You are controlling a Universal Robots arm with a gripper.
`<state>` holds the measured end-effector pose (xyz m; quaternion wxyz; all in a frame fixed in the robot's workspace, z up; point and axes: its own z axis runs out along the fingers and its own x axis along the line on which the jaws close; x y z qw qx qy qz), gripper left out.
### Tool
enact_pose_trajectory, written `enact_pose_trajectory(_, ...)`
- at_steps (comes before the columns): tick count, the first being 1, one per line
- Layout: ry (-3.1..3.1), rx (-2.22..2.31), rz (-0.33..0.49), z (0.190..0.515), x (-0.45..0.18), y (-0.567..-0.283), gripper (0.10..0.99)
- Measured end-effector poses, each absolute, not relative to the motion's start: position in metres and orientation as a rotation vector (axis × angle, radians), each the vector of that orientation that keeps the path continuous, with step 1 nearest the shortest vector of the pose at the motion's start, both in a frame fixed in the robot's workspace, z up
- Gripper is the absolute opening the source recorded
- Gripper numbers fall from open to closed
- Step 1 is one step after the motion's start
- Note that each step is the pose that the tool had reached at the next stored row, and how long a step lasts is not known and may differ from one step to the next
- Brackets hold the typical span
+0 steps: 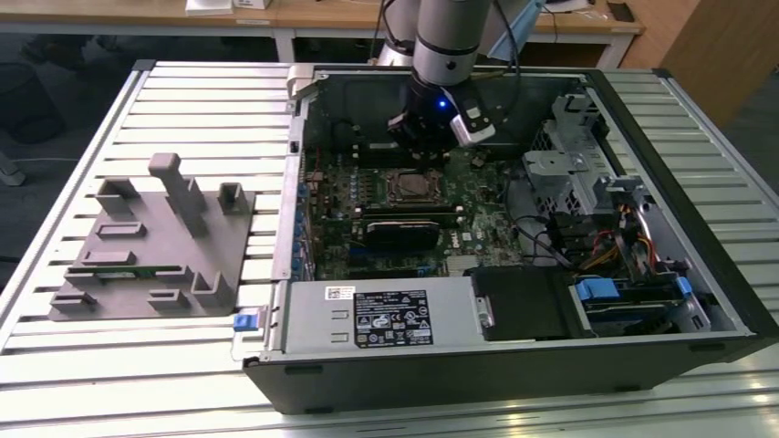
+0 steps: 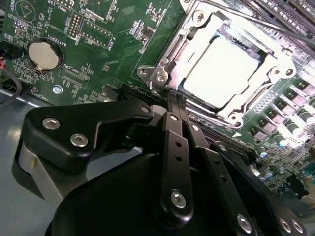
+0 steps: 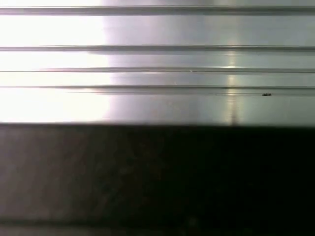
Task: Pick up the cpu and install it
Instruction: 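Install the first cpu locking lever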
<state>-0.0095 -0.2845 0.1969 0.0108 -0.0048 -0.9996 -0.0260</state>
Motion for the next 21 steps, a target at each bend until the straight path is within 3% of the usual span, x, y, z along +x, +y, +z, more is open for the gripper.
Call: enact_pose_trajectory(21, -3.119, -0.015, -0.080, 0.2079, -0.0096, -0.2905, 0.106)
